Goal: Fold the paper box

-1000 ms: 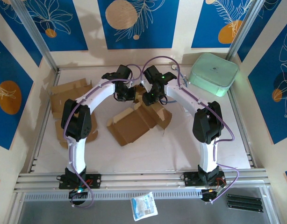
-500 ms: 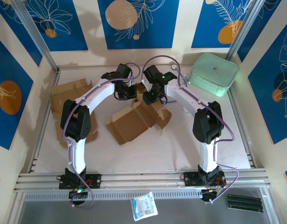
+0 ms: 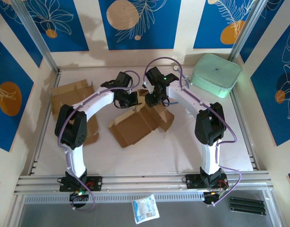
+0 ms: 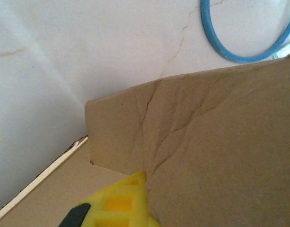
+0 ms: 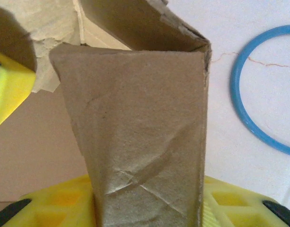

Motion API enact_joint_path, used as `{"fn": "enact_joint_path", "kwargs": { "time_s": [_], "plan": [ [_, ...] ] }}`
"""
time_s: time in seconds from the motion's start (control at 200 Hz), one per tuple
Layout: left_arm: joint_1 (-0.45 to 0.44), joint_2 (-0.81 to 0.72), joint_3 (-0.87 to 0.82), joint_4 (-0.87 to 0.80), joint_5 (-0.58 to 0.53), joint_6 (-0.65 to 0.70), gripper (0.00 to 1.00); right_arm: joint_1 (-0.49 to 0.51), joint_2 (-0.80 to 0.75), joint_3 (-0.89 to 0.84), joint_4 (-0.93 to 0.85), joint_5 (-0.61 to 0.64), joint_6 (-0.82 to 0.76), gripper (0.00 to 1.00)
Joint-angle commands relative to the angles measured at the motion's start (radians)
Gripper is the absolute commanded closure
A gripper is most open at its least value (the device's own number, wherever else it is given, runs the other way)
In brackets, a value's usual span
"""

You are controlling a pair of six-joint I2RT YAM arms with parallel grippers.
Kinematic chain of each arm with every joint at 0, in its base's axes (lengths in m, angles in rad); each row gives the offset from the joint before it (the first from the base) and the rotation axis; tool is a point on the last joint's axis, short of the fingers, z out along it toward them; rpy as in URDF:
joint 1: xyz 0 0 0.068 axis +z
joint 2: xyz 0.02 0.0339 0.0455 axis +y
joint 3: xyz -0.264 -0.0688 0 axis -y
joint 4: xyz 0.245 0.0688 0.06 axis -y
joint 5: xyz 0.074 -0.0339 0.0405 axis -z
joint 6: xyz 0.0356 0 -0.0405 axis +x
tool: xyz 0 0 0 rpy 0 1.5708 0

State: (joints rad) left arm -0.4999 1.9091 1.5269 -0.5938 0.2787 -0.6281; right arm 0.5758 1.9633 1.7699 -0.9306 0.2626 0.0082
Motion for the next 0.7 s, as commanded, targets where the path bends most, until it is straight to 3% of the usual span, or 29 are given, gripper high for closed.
{"fn": "enact_joint_path", "kwargs": {
  "time_s": [0.0,0.28,0.485,0.695],
  "plan": [
    [-0.008,-0.057,-0.067,0.097,0.058,-0.064,1.0,0.004,0.002,-0.019,0.0,0.013,0.022,0.56],
    [-0.054,-0.088,-0.237,0.246,0.096,-0.126,1.0,0.018,-0.014,-0.074,0.035,-0.005,-0.012,0.56],
    [-0.059,-0.144,-0.372,0.346,0.074,-0.085,1.0,0.07,-0.05,-0.14,0.061,0.018,-0.074,0.56],
    [-0.05,-0.208,-0.458,0.381,0.055,-0.025,0.85,0.114,-0.064,-0.166,0.059,0.032,-0.09,0.56]
  ]
}}
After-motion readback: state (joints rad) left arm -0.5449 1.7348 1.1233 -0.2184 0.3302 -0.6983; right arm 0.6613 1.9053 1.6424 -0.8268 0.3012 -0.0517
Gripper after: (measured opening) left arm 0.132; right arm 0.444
